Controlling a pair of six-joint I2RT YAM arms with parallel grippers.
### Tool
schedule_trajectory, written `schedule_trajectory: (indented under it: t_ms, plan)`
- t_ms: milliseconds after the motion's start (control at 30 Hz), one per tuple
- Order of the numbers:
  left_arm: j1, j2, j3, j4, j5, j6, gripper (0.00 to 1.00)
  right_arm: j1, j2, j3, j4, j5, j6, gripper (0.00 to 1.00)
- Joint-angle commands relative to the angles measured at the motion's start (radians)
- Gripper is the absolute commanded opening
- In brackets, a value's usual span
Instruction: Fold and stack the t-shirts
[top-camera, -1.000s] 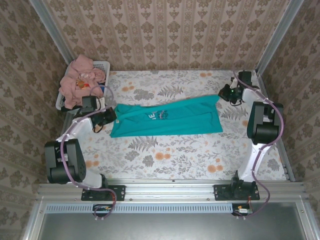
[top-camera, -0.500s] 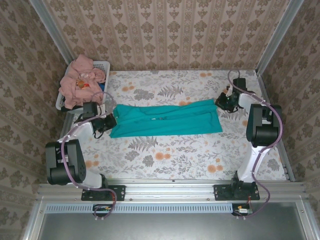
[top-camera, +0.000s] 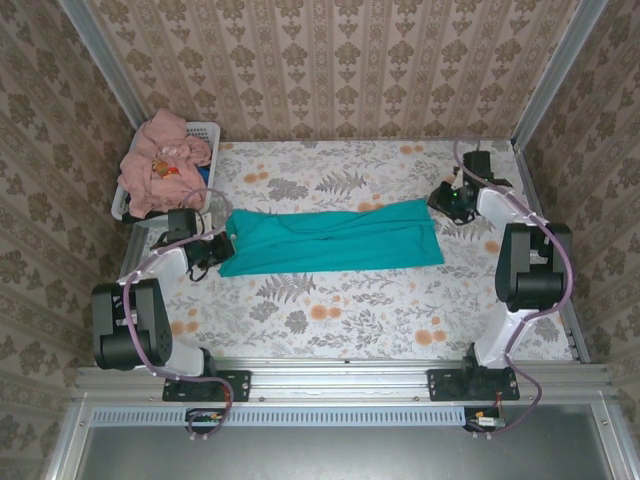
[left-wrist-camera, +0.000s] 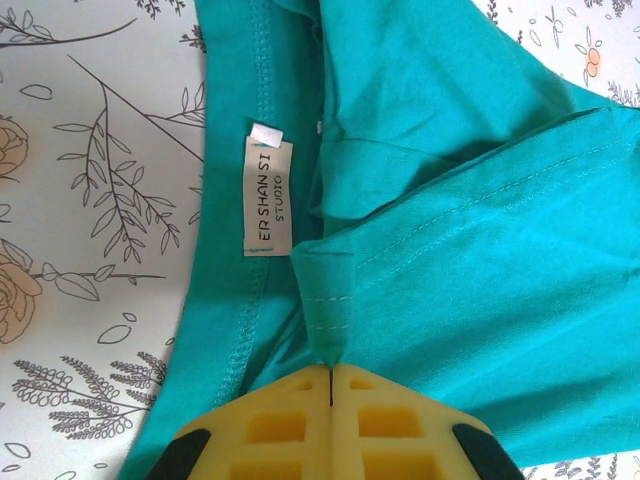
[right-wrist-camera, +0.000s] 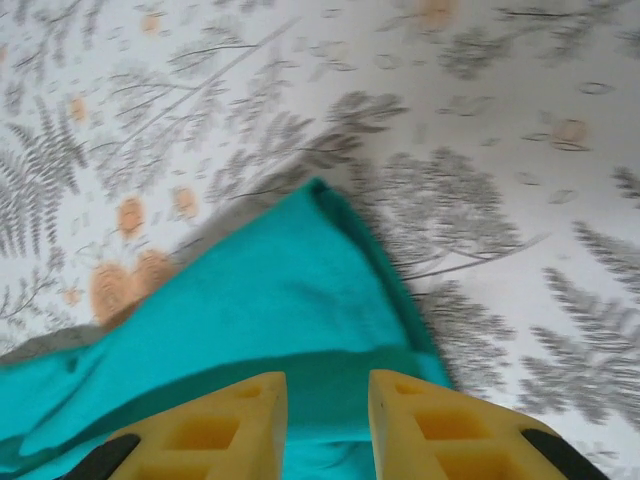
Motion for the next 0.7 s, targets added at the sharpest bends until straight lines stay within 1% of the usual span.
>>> schedule_trajectory:
  t_ms: [0, 67, 133, 167, 233, 367, 467, 533, 600, 667]
  plan:
    - [-0.006, -0.024, -0.013, 0.004, -0.001, 0.009, 0.0, 0.092, 0.074, 0.094, -0.062, 0.076, -0.005, 0.27]
    - [-0.003, -0.025, -0.014, -0.003, -0.006, 0.014, 0.0, 0.126, 0.13, 0.164, -0.116, 0.128, -0.013, 0.26]
    - [-0.004, -0.023, -0.013, -0.002, 0.003, 0.016, 0.0, 0.133, 0.151, 0.175, -0.113, 0.113, -0.008, 0.25]
    - [-0.005, -0.021, -0.013, -0.002, 0.005, 0.017, 0.0, 0.136, 0.158, 0.159, -0.092, 0.092, -0.002, 0.25]
    - [-0.003, -0.02, -0.017, 0.003, 0.002, 0.017, 0.0, 0.137, 0.17, 0.132, -0.076, 0.094, 0.002, 0.26]
    - [-0.001, -0.022, -0.021, 0.002, 0.003, 0.026, 0.0, 0.108, 0.223, 0.141, -0.118, 0.161, 0.011, 0.26]
    - [0.0, -0.026, -0.026, 0.01, 0.019, 0.033, 0.0, 0.053, 0.26, 0.176, -0.118, 0.121, 0.019, 0.34]
    - [-0.001, -0.029, -0.026, 0.017, 0.044, 0.043, 0.0, 0.029, 0.29, 0.229, -0.174, 0.127, 0.031, 0.34]
    - [-0.016, -0.042, -0.027, 0.022, 0.064, 0.06, 0.0, 0.033, 0.284, 0.251, -0.2, 0.133, 0.034, 0.34]
    - [-0.044, -0.068, -0.034, 0.026, 0.053, 0.071, 0.0, 0.056, 0.235, 0.227, -0.186, 0.133, 0.044, 0.34]
